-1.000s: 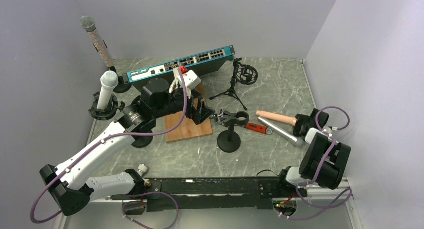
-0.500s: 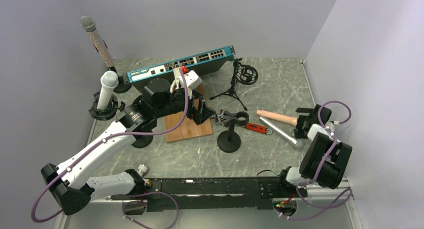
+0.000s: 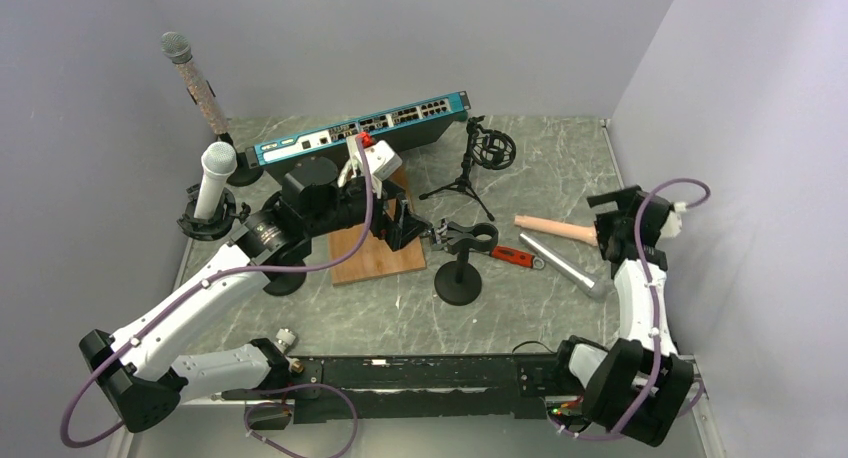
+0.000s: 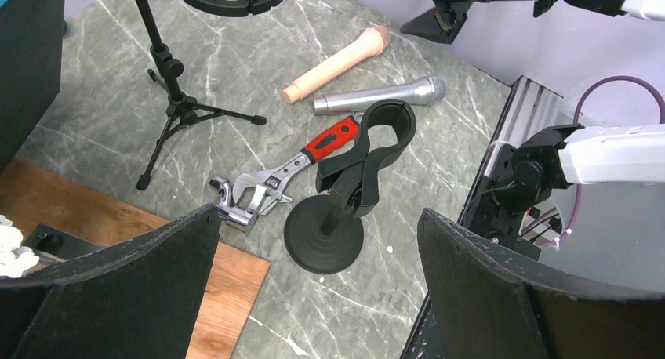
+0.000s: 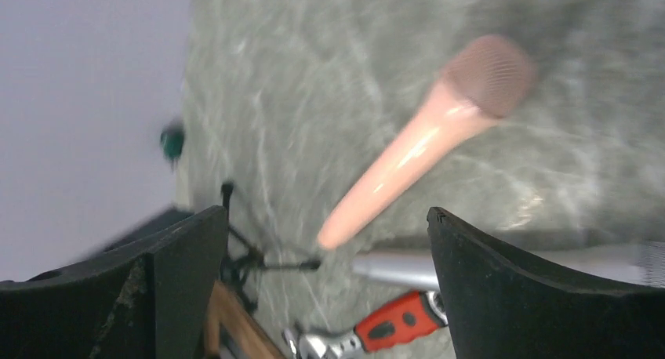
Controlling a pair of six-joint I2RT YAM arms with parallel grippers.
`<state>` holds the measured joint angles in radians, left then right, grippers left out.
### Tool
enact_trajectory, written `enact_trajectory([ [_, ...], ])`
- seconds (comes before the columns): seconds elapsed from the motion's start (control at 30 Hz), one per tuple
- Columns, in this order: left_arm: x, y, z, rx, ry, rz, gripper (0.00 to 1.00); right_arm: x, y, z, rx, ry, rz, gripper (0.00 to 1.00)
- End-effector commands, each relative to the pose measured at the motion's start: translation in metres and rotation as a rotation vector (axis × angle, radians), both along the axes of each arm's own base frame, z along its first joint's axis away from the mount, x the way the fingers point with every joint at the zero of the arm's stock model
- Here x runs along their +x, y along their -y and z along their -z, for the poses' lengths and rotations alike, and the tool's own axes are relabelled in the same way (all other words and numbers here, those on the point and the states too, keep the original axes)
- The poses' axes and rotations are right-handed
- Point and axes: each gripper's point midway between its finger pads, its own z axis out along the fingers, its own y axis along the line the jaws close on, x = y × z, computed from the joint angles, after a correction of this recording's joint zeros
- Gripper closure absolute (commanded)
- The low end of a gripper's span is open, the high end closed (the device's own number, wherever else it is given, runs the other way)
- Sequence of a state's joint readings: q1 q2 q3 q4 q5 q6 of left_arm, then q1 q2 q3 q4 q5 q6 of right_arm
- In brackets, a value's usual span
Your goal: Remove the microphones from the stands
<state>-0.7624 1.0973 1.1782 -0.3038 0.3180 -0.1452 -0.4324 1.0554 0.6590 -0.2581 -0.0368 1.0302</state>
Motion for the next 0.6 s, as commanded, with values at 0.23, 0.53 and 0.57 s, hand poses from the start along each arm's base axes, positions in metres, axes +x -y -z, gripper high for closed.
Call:
enact_trajectory([
  [0.23, -0.006, 0.000, -0.028, -0.059, 0.056, 0.010, 0.01, 0.041, -0.161, -0.080, -0.244, 0.230, -0.805, 0.00],
  [0.53, -0.003, 0.001, -0.026, -0.045, 0.047, 0.009, 0.01, 0.032, -0.186, -0.138, -0.348, 0.407, -0.879, 0.00],
  [0.57, -0.004, 0.002, -0.026, -0.045, 0.044, 0.014, 0.01, 0.034, -0.185, -0.145, -0.371, 0.409, -0.876, 0.00],
])
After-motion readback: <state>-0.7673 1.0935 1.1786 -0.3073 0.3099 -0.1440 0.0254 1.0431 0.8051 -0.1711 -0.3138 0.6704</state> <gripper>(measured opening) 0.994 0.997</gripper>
